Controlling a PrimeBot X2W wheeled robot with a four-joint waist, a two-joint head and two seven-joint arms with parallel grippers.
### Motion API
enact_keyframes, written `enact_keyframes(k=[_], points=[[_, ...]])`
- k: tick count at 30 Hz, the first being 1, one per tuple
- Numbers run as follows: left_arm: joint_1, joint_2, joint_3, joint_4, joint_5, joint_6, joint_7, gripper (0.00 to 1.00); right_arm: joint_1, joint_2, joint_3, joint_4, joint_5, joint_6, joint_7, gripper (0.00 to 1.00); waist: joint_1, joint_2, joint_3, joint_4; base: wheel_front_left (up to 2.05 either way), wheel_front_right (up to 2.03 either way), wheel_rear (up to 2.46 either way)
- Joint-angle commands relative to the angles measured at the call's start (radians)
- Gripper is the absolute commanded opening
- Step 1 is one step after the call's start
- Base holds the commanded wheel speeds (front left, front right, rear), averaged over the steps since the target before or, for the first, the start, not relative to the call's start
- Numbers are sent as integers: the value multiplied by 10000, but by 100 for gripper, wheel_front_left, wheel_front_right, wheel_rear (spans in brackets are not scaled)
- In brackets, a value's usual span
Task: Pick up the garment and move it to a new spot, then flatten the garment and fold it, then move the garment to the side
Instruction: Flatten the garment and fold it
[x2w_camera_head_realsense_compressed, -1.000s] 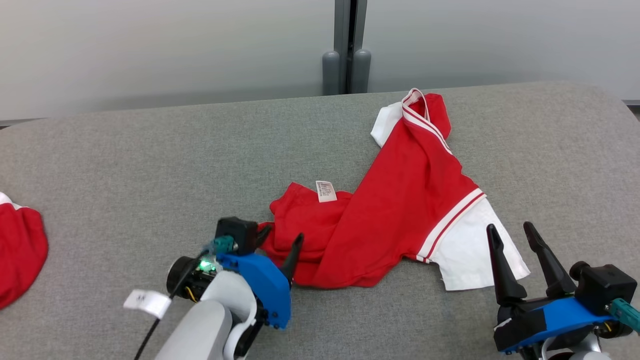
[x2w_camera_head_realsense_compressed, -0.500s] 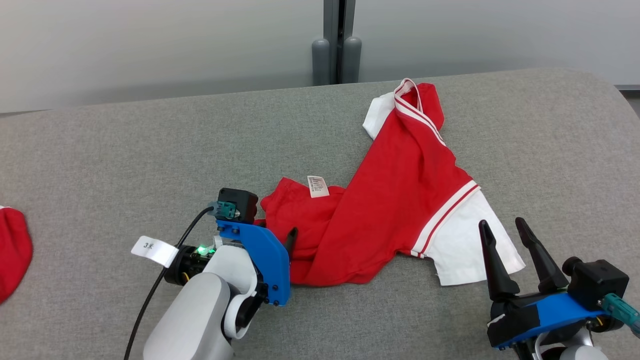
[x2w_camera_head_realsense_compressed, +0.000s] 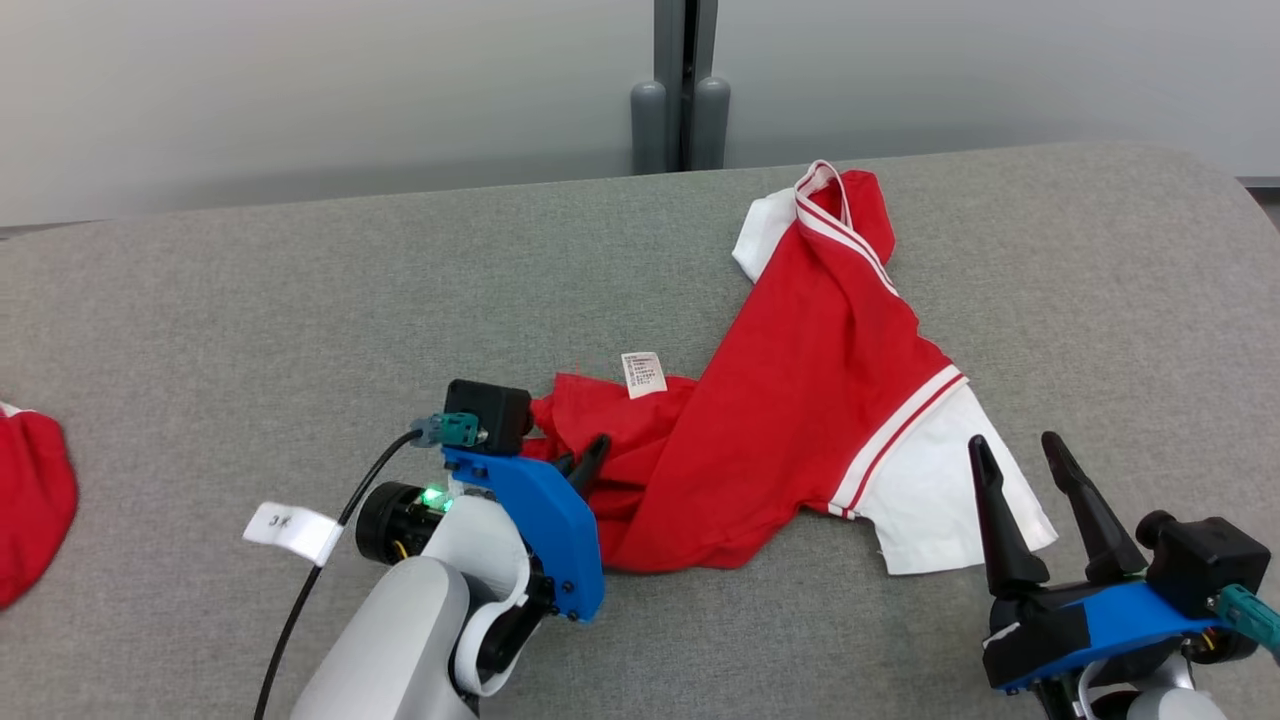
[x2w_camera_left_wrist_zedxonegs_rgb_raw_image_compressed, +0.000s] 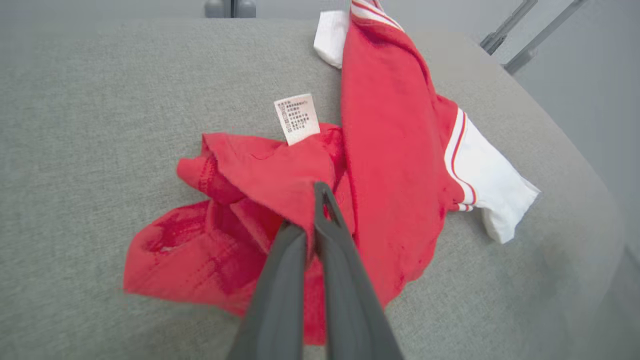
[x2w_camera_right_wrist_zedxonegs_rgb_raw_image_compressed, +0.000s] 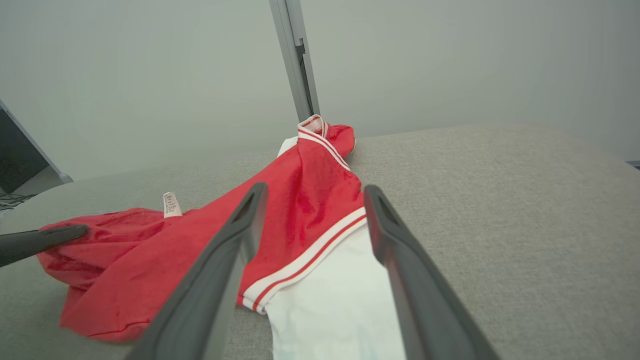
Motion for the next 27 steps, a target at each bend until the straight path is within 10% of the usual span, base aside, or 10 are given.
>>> enact_keyframes(k=[1,17,27], points=[[187,-3,102,-224,-141,-51,-172,0,47,-4,-56,-10,52,1,-77,100,-1,0,-6,68,0,0,0],[2068,52,-266,-6468,-1196,55,-644,0,272,-6,-808,-367,-26,1,167,100,-1,0,-5,1228,0,0,0],[-96,-122,242,-3892,-430,446,-1651,0,-104,-6,-189,-116,180,1,72,100,-1,0,236,543,0,0,0]])
